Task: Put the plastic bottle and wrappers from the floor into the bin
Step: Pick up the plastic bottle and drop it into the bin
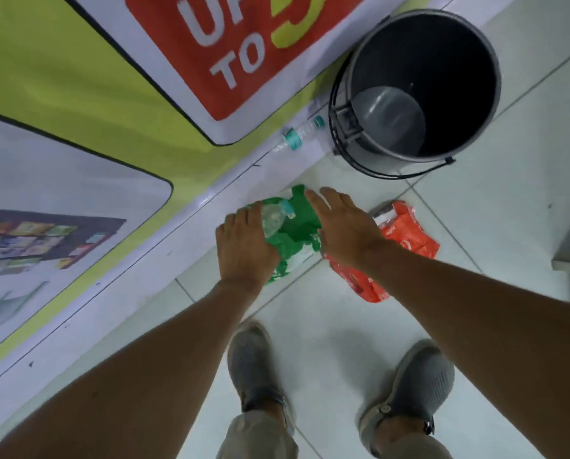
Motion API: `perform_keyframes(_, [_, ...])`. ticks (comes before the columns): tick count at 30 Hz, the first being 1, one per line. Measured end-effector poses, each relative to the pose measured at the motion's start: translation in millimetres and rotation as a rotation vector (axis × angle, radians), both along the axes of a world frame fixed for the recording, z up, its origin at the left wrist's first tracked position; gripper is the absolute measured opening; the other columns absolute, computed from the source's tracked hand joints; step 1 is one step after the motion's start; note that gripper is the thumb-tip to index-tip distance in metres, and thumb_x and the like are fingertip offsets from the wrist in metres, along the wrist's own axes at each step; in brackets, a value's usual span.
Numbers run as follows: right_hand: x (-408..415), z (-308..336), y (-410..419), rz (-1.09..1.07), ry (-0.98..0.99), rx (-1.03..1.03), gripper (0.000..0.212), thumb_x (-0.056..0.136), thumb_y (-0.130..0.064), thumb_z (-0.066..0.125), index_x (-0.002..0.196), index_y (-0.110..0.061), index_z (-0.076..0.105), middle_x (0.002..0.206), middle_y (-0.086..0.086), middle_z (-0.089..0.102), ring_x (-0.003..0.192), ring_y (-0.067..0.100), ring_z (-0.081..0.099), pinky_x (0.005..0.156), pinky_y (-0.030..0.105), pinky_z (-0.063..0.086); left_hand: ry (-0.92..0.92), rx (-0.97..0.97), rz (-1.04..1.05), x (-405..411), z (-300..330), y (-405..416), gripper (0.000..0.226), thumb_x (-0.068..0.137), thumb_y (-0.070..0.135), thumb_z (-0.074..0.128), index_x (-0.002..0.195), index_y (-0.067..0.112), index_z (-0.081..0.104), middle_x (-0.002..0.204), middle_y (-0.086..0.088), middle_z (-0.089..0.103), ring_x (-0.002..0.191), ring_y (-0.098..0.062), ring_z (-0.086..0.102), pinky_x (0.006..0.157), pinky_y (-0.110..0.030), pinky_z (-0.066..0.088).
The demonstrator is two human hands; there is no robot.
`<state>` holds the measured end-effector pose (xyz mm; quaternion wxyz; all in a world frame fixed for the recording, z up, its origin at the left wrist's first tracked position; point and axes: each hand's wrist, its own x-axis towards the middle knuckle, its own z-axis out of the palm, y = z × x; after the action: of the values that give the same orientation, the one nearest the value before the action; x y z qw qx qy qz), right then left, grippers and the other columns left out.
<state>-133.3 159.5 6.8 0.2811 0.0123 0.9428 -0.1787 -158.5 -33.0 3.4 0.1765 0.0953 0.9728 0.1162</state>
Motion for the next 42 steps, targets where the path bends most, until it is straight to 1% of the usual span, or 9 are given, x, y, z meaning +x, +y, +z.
perform_keyframes(5, [-88.3, -58.8, -14.8, 0.139, 0.073, 0.148, 0.1, 0.081, 0.004, 0.062, 0.161, -0.017, 0.006, 0.168, 0.016, 0.011, 0.153, 0.037, 0.014, 0.118, 0.05, 0.033, -0.017, -0.006, -0.048, -42.1, -30.0, -19.8, 0.089, 0.06, 0.006, 0.066, 0.147, 0.009, 0.047, 0.119, -0.016, 0.064, 0.11, -0.04, 0.057, 0.089, -0.047, 0.044])
perform_keyframes(10, [-146.5, -109.8, -14.7, 0.176, 0.12, 0.328, 0.096, 0.078, 0.001, 0.063, 0.159, -0.013, 0.013, 0.165, 0.018, 0.014, 0.153, 0.041, 0.01, 0.121, 0.061, 0.019, 0.024, 0.008, -0.116, -50.1, -69.4, -33.0, 0.09, 0.062, 0.008, 0.064, 0.15, 0.009, 0.047, 0.117, -0.014, 0.064, 0.108, -0.04, 0.057, 0.089, -0.047, 0.044])
perform_keyframes(16, [-133.0, -125.2, -19.4, 0.236, 0.151, 0.369, 0.083, 0.07, 0.004, 0.066, 0.146, -0.011, 0.037, 0.145, 0.021, 0.045, 0.135, 0.044, 0.039, 0.119, 0.062, 0.022, 0.047, 0.016, -0.125, -43.1, -79.7, -40.1, 0.087, 0.061, 0.007, 0.064, 0.147, 0.01, 0.051, 0.114, -0.011, 0.066, 0.106, -0.038, 0.059, 0.09, -0.047, 0.046])
perform_keyframes(22, [-75.5, -73.0, -22.4, 0.206, 0.284, 0.166, 0.083, 0.067, 0.014, 0.061, 0.144, -0.01, 0.045, 0.139, 0.017, 0.053, 0.131, 0.042, 0.044, 0.118, 0.057, 0.029, 0.033, -0.014, -0.078, -22.5, -27.0, -39.1, 0.083, 0.059, 0.004, 0.063, 0.142, 0.009, 0.055, 0.106, -0.013, 0.067, 0.098, -0.039, 0.06, 0.087, -0.049, 0.049])
perform_keyframes(26, [-41.7, -0.9, -16.9, 0.172, 0.377, 0.048, 0.073, 0.07, 0.008, 0.034, 0.14, -0.009, 0.052, 0.131, 0.018, 0.059, 0.126, 0.043, 0.05, 0.114, 0.058, 0.036, -0.042, -0.061, -0.012, -8.2, 45.0, -29.1, 0.085, 0.059, 0.006, 0.066, 0.143, 0.011, 0.053, 0.112, -0.013, 0.066, 0.103, -0.038, 0.059, 0.089, -0.048, 0.046])
perform_keyframes(29, [-22.3, 60.2, -3.2, 0.117, 0.419, 0.014, 0.072, 0.073, 0.006, 0.029, 0.138, -0.009, 0.054, 0.131, 0.017, 0.06, 0.128, 0.042, 0.051, 0.113, 0.057, 0.037, -0.102, -0.049, 0.04, -3.1, 95.0, -11.8, 0.087, 0.061, 0.006, 0.065, 0.146, 0.012, 0.05, 0.12, -0.012, 0.064, 0.111, -0.036, 0.056, 0.095, -0.048, 0.044])
perform_keyframes(35, [-19.9, 136.7, 68.2, 0.046, 0.464, 0.124, 0.071, 0.073, 0.002, 0.036, 0.142, -0.011, 0.048, 0.133, 0.016, 0.057, 0.127, 0.04, 0.049, 0.114, 0.055, 0.034, -0.098, 0.028, -0.01, -19.5, 150.4, 51.6, 0.087, 0.064, 0.006, 0.064, 0.149, 0.013, 0.046, 0.124, -0.011, 0.063, 0.113, -0.034, 0.055, 0.098, -0.046, 0.043])
perform_keyframes(38, [-23.8, 137.6, 109.9, -0.043, 0.411, 0.211, 0.067, 0.074, -0.005, 0.038, 0.14, -0.012, 0.05, 0.129, 0.017, 0.058, 0.122, 0.041, 0.05, 0.116, 0.057, 0.031, -0.084, 0.089, -0.037, -32.5, 153.4, 90.6, 0.087, 0.067, 0.008, 0.065, 0.15, 0.014, 0.043, 0.129, -0.01, 0.061, 0.119, -0.033, 0.053, 0.101, -0.046, 0.041])
perform_keyframes(42, [-26.9, 112.0, 145.3, -0.11, 0.24, 0.253, 0.069, 0.074, 0.006, 0.052, 0.14, -0.014, 0.05, 0.13, 0.016, 0.058, 0.124, 0.041, 0.048, 0.119, 0.055, 0.028, -0.087, 0.178, -0.025, -37.3, 145.0, 125.7, 0.085, 0.069, 0.011, 0.069, 0.149, 0.015, 0.042, 0.132, -0.011, 0.06, 0.122, -0.032, 0.052, 0.105, -0.047, 0.041])
